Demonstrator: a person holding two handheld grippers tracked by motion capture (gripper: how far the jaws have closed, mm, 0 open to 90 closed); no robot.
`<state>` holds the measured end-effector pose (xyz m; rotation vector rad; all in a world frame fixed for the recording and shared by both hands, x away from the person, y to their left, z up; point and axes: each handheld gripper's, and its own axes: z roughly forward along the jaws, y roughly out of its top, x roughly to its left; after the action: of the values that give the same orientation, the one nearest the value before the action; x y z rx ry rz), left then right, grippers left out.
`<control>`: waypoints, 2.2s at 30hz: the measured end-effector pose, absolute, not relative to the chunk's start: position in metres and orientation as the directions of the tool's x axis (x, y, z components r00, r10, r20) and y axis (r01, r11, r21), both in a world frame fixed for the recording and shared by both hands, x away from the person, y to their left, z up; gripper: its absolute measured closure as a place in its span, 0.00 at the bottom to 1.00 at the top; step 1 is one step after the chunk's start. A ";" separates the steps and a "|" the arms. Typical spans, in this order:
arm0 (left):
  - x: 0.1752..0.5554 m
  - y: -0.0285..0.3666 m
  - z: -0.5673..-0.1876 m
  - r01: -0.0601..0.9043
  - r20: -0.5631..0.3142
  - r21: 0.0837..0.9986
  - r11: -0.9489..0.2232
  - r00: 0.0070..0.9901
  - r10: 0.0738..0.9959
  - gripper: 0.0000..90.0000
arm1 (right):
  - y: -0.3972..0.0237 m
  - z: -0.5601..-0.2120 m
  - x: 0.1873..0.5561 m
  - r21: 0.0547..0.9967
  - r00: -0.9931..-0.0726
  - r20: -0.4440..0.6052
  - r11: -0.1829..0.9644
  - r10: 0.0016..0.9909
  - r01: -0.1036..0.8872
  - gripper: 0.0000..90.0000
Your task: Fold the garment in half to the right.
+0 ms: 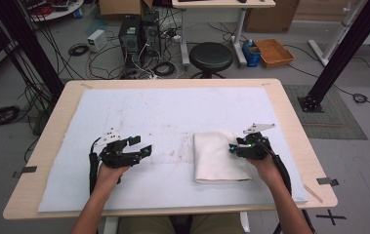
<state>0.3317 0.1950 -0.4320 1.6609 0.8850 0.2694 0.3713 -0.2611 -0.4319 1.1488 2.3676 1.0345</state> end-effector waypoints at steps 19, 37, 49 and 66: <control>0.331 0.205 -0.432 0.351 -0.265 0.936 -0.024 0.747 0.609 0.28 | -0.293 -0.417 0.322 0.885 -0.748 -0.022 0.361 0.663 0.294 0.22; 0.330 0.214 -0.434 0.307 -0.215 0.948 -0.086 0.815 0.538 0.28 | -0.339 -0.414 0.325 0.919 -0.650 0.030 0.235 0.759 0.317 0.22; 0.327 0.218 -0.434 0.290 -0.196 0.952 -0.102 0.827 0.528 0.28 | -0.339 -0.417 0.321 0.912 -0.634 0.018 0.248 0.773 0.328 0.22; 0.327 0.218 -0.434 0.299 -0.200 0.949 -0.100 0.817 0.541 0.28 | -0.333 -0.420 0.322 0.909 -0.638 0.007 0.261 0.770 0.325 0.22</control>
<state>0.3266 0.2180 -0.4345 1.6991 0.6605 0.2311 0.3218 -0.3335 -0.4196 0.9908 2.0969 1.3505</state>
